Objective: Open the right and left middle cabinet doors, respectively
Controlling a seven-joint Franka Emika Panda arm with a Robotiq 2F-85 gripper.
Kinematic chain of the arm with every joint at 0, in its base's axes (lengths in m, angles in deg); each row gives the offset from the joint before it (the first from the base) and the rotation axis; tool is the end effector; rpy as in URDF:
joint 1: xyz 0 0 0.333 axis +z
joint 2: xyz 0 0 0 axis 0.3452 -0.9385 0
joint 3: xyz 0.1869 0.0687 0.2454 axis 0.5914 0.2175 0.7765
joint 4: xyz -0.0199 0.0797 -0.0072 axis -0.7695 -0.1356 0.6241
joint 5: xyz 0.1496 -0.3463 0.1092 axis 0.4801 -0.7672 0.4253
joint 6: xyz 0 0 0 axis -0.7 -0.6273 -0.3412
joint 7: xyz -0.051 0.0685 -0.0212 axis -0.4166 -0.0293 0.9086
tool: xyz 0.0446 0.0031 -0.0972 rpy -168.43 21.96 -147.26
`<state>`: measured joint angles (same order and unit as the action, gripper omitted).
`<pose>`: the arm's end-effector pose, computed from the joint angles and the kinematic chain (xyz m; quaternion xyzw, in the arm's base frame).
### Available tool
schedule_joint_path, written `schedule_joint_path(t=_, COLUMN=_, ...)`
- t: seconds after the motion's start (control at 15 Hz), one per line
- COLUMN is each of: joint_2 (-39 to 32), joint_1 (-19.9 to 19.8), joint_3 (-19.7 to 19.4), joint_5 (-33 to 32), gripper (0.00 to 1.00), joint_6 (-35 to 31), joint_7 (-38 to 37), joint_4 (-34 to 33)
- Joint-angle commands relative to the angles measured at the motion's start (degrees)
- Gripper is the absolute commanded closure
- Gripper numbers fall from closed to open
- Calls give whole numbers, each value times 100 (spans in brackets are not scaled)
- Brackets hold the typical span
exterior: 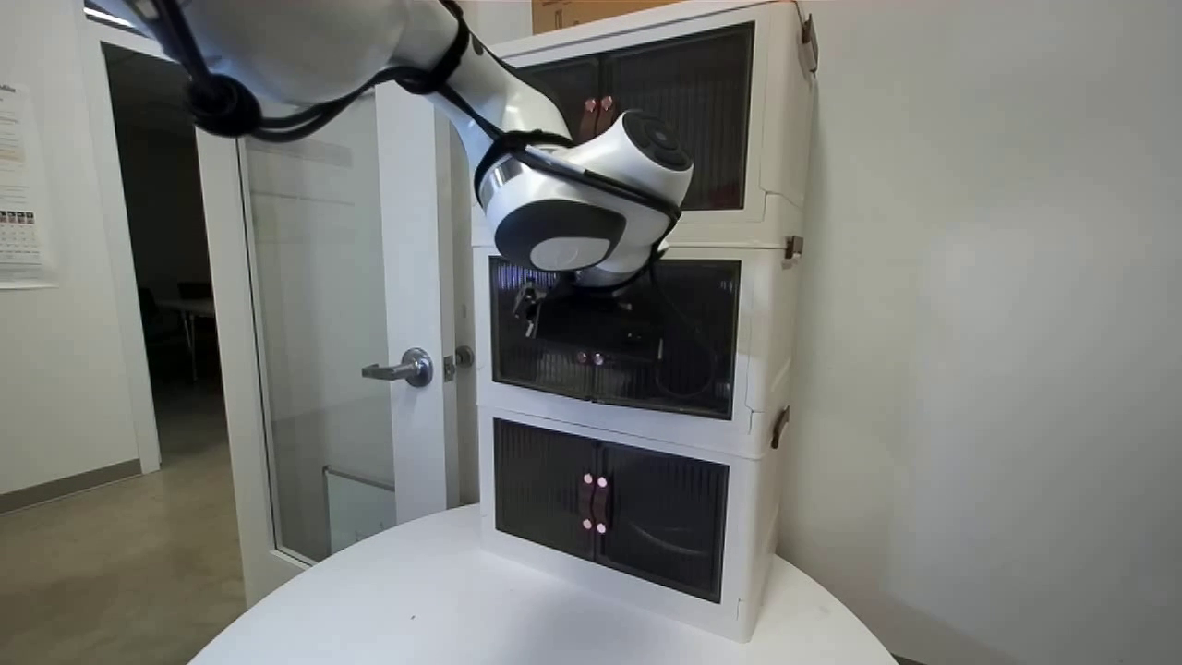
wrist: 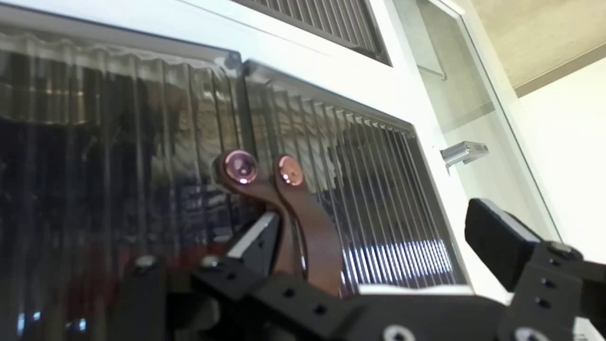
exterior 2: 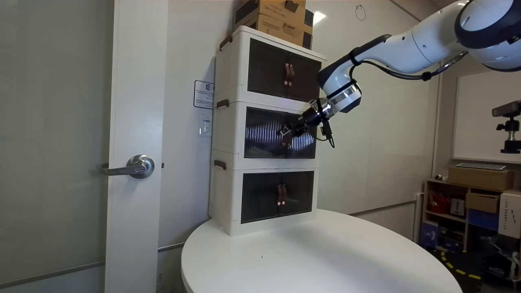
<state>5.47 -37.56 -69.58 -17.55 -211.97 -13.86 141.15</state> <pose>0.7489 -0.0917 0.4370 -0.8686 -0.2408 -0.3767 0.2135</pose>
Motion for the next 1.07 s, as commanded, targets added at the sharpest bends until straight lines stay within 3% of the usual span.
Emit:
schedule_joint_path(t=0.0, joint_2=329, joint_1=233, joint_3=-118, joint_5=-103, gripper=0, joint_6=693, joint_7=154, joint_4=427)
schedule_joint_path(t=0.53, joint_2=523, joint_1=532, joint_3=-596, joint_5=-1423, gripper=0, joint_6=1317, joint_7=-391, joint_4=462)
schedule_joint_path(t=1.0, joint_2=877, joint_1=666, joint_3=-617, joint_5=-2122, gripper=0, joint_6=970, joint_7=-1252, joint_4=931)
